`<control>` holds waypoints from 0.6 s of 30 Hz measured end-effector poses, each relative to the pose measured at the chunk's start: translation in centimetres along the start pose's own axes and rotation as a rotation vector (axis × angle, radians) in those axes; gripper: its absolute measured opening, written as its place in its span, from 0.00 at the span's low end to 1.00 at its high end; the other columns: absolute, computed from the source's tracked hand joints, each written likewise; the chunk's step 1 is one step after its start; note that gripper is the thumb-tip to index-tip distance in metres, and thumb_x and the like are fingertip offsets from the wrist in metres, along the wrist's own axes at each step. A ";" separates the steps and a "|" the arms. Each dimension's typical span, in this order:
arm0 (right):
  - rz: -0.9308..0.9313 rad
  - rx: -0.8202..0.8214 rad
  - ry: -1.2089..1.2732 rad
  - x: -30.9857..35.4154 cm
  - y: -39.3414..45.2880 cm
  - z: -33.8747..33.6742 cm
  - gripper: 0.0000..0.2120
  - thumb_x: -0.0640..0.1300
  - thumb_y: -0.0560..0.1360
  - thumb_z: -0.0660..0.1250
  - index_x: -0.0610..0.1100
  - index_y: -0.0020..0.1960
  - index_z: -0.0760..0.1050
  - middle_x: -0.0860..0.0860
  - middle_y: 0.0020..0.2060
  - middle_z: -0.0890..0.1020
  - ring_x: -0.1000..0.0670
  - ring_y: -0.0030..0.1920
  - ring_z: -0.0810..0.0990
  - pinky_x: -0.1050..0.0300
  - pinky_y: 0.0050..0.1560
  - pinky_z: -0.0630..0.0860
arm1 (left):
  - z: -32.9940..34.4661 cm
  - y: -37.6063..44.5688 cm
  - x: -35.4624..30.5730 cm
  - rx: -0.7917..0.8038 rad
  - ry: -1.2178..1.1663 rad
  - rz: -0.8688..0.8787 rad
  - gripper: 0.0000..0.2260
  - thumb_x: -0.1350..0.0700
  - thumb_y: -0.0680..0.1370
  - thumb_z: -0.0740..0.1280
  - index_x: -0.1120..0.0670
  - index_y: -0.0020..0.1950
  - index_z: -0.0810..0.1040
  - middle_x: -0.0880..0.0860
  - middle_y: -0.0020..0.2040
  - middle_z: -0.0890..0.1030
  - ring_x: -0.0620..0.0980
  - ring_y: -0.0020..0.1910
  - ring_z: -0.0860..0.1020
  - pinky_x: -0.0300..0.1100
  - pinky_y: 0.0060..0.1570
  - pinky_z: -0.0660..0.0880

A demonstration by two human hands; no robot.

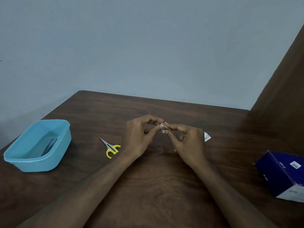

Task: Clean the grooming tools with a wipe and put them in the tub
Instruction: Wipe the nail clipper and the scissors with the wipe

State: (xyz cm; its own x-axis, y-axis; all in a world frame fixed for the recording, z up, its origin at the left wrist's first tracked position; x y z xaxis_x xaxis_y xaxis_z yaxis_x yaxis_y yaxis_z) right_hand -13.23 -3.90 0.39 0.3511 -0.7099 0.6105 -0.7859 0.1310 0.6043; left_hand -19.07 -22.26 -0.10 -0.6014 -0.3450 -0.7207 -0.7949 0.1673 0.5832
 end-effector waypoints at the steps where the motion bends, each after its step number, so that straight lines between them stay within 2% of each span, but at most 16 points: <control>1: 0.011 0.002 -0.017 -0.3 0.1 -0.1 0.07 0.53 0.76 0.79 0.58 0.54 0.89 0.66 0.24 0.78 0.50 0.22 0.79 0.54 0.32 0.78 | 0.0 0.0 0.1 0.003 -0.002 -0.013 0.05 0.47 0.78 0.78 0.43 0.53 0.87 0.38 0.44 0.87 0.38 0.29 0.81 0.44 0.36 0.80; 3: -0.009 -0.020 -0.045 -0.4 0.1 -0.2 0.07 0.52 0.75 0.80 0.57 0.53 0.89 0.66 0.27 0.80 0.53 0.24 0.79 0.59 0.33 0.75 | 0.1 -0.1 0.1 0.016 -0.023 -0.029 0.05 0.48 0.78 0.78 0.44 0.53 0.87 0.37 0.42 0.87 0.37 0.28 0.81 0.43 0.36 0.79; 6: -0.116 -0.035 -0.092 0.6 0.0 0.0 0.10 0.46 0.74 0.79 0.53 0.55 0.88 0.65 0.40 0.83 0.55 0.28 0.76 0.70 0.35 0.69 | 0.2 -0.2 -0.2 0.032 -0.024 -0.014 0.05 0.46 0.77 0.78 0.43 0.51 0.87 0.37 0.43 0.86 0.36 0.28 0.81 0.46 0.35 0.80; 8: -0.141 -0.034 -0.114 0.8 -0.2 0.1 0.11 0.45 0.74 0.78 0.53 0.56 0.88 0.61 0.44 0.86 0.55 0.28 0.76 0.70 0.35 0.69 | 0.2 -0.2 -0.2 0.026 -0.021 -0.014 0.05 0.42 0.77 0.77 0.41 0.49 0.86 0.37 0.44 0.86 0.36 0.29 0.80 0.48 0.34 0.80; 14: -0.005 -0.071 -0.152 -0.1 0.0 -0.7 0.05 0.54 0.74 0.78 0.56 0.49 0.88 0.61 0.43 0.88 0.62 0.30 0.78 0.60 0.37 0.76 | 0.4 -0.1 0.1 0.032 -0.009 -0.034 0.07 0.40 0.77 0.76 0.42 0.49 0.85 0.37 0.44 0.86 0.42 0.28 0.81 0.52 0.34 0.81; 16: -0.024 -0.069 -0.154 0.0 -0.1 -0.6 0.05 0.50 0.74 0.79 0.56 0.50 0.88 0.61 0.43 0.88 0.66 0.32 0.77 0.64 0.39 0.74 | 0.5 0.0 0.1 0.034 -0.030 -0.025 0.07 0.42 0.77 0.77 0.43 0.50 0.86 0.38 0.44 0.86 0.41 0.29 0.81 0.50 0.33 0.80; 18: -0.036 -0.076 -0.148 0.2 -0.2 -0.3 0.07 0.46 0.75 0.79 0.55 0.51 0.88 0.61 0.44 0.88 0.69 0.32 0.76 0.73 0.38 0.68 | 0.5 -0.1 -0.3 0.046 -0.053 0.006 0.08 0.45 0.77 0.79 0.44 0.53 0.86 0.39 0.45 0.87 0.37 0.28 0.77 0.41 0.32 0.74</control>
State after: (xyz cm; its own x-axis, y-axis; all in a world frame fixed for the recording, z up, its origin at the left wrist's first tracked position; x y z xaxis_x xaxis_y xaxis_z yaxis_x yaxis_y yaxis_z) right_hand -12.84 -3.80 0.56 0.2953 -0.8087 0.5087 -0.7312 0.1514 0.6651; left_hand -18.82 -21.72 -0.11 -0.6088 -0.2951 -0.7364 -0.7932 0.2122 0.5707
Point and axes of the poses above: each hand's wrist, its own y-axis towards the middle knuckle, its own z-axis out of the palm, x = y × z, the point moved 5 cm from there along y, towards the middle knuckle
